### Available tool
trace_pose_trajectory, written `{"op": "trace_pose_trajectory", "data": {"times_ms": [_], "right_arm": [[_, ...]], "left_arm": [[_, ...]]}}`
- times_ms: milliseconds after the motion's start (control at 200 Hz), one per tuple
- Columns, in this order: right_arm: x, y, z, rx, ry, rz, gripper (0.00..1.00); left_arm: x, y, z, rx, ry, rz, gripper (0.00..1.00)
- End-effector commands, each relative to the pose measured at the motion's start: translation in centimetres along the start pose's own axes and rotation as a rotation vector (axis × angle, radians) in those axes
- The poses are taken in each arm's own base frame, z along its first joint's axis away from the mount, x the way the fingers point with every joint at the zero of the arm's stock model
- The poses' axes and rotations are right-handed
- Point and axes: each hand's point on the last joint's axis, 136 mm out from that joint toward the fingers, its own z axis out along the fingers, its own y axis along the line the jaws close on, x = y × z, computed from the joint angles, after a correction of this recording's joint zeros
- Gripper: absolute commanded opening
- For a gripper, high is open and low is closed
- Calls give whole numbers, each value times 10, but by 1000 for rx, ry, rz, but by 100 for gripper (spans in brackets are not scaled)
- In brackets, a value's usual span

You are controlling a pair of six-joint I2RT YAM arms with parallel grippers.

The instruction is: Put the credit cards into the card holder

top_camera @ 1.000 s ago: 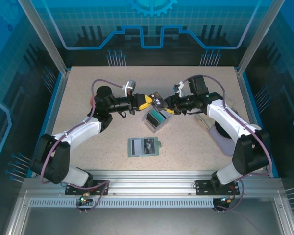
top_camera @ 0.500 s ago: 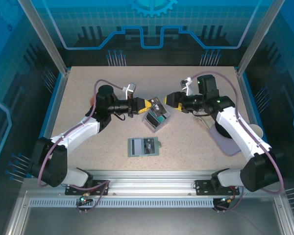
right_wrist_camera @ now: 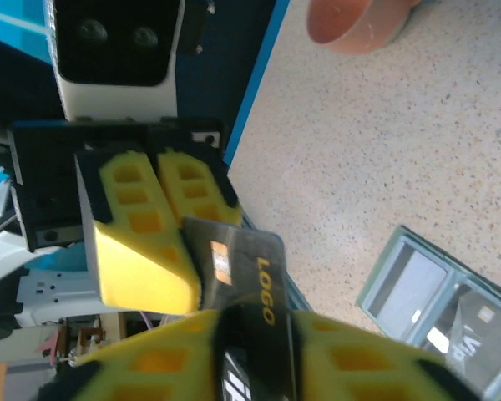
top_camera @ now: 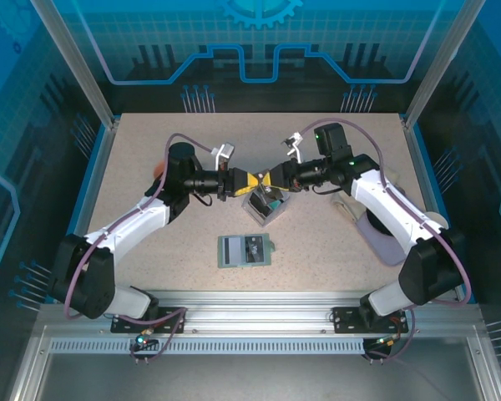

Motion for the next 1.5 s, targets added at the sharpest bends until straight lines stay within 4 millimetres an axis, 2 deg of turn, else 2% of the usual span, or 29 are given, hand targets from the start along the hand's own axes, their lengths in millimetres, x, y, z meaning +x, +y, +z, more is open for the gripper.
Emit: {"op": "trace_pose_trajectory", "data": {"times_ms": [0,90,240,330,440,520,760,820,900,940,980,1040,1080,1140,1266,1426,1496], "right_arm": [[1,-1,3,15,15,1,13],[0,-10,1,62,-16,24,9],[-3,-18,1,76,-56,67,11],[-3,-28,-1,131,-77,88,14],[-4,-38,-3,166,-93,122,19],[-3,-45,-3,182,-94,145,19],[-1,-46,-2,167,-86,160,24],[0,-41,-1,134,-76,145,31],[2,-27,1,61,-52,112,45],[3,-22,1,44,-39,97,47],[5,-20,0,42,-32,81,45],[8,-18,0,55,-20,62,27],[9,-20,0,65,-17,65,23],[9,-25,-1,87,-22,78,15],[6,-43,-2,126,-56,150,11],[5,-56,-2,172,-82,196,14],[6,-62,-2,190,-80,212,18]], "left_arm": [[0,-20,2,37,34,68,15],[-2,-21,1,47,22,65,23],[-1,-31,1,100,14,83,26],[0,-36,1,127,15,93,24],[1,-41,-1,145,10,105,17],[0,-43,-1,149,7,110,15],[-1,-45,-2,149,-1,111,9],[-2,-42,-1,134,-6,100,6],[-2,-37,0,112,-4,89,6],[-2,-37,0,109,-4,88,5],[-2,-35,0,101,-3,82,5],[-3,-33,1,98,-1,76,5],[-3,-32,1,98,-1,73,6],[-3,-32,1,99,-1,69,14],[-1,-38,1,128,6,84,23],[4,-44,-2,146,12,106,22],[5,-46,-2,151,13,113,20]]}}
